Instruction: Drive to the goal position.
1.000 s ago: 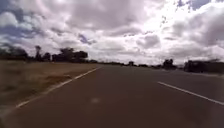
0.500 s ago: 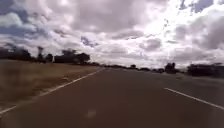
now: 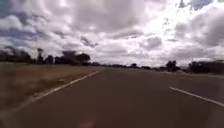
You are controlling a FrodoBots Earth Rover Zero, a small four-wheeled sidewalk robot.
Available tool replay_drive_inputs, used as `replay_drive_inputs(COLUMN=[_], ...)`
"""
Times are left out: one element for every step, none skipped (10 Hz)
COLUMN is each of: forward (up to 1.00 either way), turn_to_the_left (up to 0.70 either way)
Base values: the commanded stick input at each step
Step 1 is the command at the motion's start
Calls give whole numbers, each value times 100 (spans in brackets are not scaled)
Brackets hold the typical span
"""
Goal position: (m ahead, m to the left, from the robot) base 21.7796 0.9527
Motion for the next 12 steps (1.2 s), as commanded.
replay_drive_inputs(forward=[70,70,70,70,70,70,70,70,70,70,70,70], turn_to_the_left=[0,0,0,0,19,29,11,8,5,2,0,0])
